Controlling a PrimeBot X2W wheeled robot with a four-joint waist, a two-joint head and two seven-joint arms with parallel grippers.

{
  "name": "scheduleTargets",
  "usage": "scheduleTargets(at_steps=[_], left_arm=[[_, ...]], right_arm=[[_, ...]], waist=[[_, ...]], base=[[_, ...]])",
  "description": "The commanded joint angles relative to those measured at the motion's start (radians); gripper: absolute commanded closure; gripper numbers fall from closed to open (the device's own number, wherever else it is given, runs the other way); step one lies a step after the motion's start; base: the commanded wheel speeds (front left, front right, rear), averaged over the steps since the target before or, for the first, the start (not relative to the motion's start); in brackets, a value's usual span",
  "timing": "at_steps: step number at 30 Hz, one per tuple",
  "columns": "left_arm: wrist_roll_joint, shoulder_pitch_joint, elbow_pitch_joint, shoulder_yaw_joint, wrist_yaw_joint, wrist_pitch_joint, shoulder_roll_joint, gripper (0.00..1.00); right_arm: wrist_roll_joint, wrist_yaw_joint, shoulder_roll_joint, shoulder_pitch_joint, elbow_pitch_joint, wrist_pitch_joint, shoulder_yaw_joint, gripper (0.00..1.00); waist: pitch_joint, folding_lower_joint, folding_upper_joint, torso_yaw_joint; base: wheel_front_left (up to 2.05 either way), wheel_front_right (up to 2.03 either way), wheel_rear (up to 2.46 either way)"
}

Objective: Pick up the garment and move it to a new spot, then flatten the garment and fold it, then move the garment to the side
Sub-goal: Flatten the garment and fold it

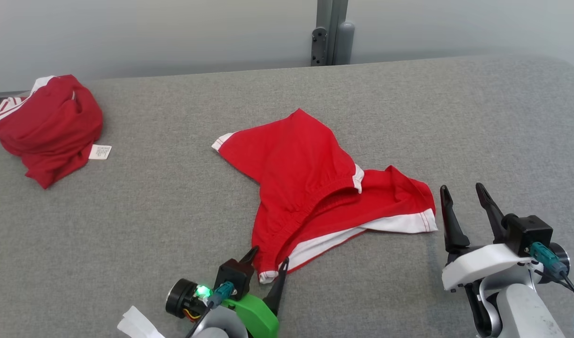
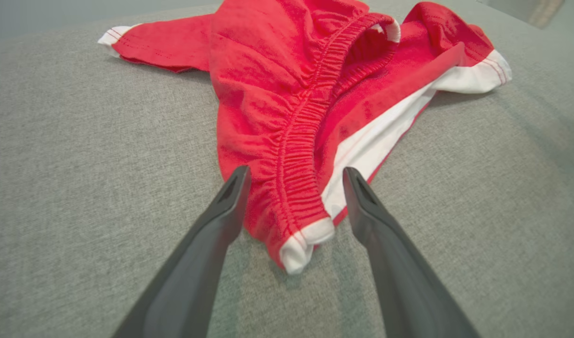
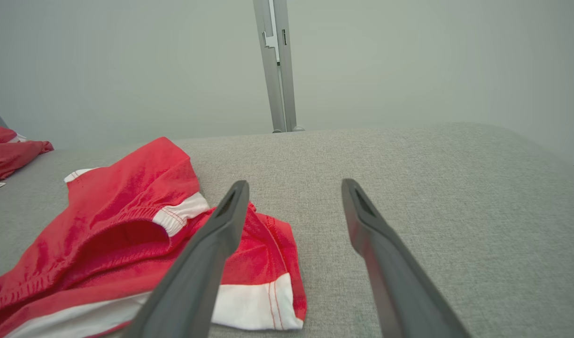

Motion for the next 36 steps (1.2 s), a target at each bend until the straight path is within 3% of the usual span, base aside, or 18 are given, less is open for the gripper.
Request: scheduleTargets(at_steps=[1, 2, 4, 5, 6, 11, 20, 25, 27, 28, 33, 36], left_arm=[[-0.012, -0.019, 0.016, -0.003, 0.014, -0.002, 0.004, 0.29], [-0.018, -0.024, 0.028, -0.004, 0.022, -0.002, 0.004, 0.51], [-0.028, -0.034, 0.051, -0.005, 0.039, -0.002, 0.004, 0.69], [-0.031, -0.037, 0.062, -0.006, 0.045, -0.003, 0.004, 0.95], [-0.038, -0.040, 0.070, -0.004, 0.051, -0.007, 0.004, 1.00], [-0.108, -0.038, 0.062, 0.039, 0.080, -0.041, 0.004, 1.00], [-0.465, 0.044, 0.049, 0.177, 0.100, -0.048, 0.004, 1.00], [-0.566, 0.035, 0.104, 0.204, 0.120, -0.056, 0.004, 1.00], [-0.564, 0.023, 0.124, 0.204, 0.127, -0.060, 0.005, 0.52], [-0.558, 0.017, 0.134, 0.205, 0.130, -0.062, 0.005, 0.00], [-0.470, -0.013, 0.095, 0.248, 0.145, -0.068, 0.019, 0.00], [-0.317, -0.002, -0.023, 0.271, 0.161, -0.068, 0.033, 0.00]], right_arm=[[-0.004, 0.000, 0.002, 0.018, -0.013, 0.002, -0.003, 0.00], [-0.005, 0.000, 0.004, 0.022, -0.019, 0.004, -0.005, 0.00], [-0.009, 0.000, 0.006, 0.029, -0.029, 0.007, -0.008, 0.00], [-0.009, 0.000, 0.006, 0.034, -0.033, 0.010, -0.010, 0.00], [-0.009, 0.000, 0.007, 0.039, -0.035, 0.010, -0.012, 0.00], [-0.008, 0.000, 0.010, 0.052, -0.048, 0.014, -0.021, 0.00], [-0.005, 0.000, 0.014, 0.060, -0.049, 0.022, -0.009, 0.00], [-0.003, 0.000, 0.015, 0.053, -0.049, 0.025, -0.006, 0.00], [-0.002, 0.000, 0.015, 0.052, -0.048, 0.025, -0.008, 0.00], [-0.003, 0.000, 0.015, 0.052, -0.047, 0.025, -0.009, 0.00], [-0.007, 0.000, 0.016, 0.053, -0.051, 0.025, -0.015, 0.00], [-0.009, 0.000, 0.016, 0.053, -0.053, 0.026, -0.017, 0.00]], waist=[[-0.002, 0.0000, 0.0000, -0.016], [-0.002, 0.0000, 0.0000, -0.019], [-0.004, 0.0000, 0.0000, -0.022], [-0.005, 0.0000, 0.0000, -0.024], [-0.006, 0.0000, 0.0000, -0.024], [-0.016, 0.0000, 0.0000, -0.016], [-0.028, 0.0000, 0.0000, 0.015], [-0.026, 0.0000, 0.0000, 0.025], [-0.025, 0.0000, 0.0000, 0.029], [-0.025, 0.0000, 0.0000, 0.031], [-0.029, 0.0000, 0.0000, 0.039], [-0.029, 0.0000, 0.0000, 0.041]], base=[[0.00, 0.00, 0.00], [0.00, 0.00, 0.00], [0.00, 0.00, 0.00], [0.00, 0.00, 0.00], [0.00, 0.00, 0.00], [0.00, 0.00, 0.00], [0.00, 0.00, 0.00], [0.00, 0.00, 0.00], [0.00, 0.00, 0.00], [0.00, 0.00, 0.00], [0.00, 0.00, 0.00], [0.00, 0.00, 0.00]])
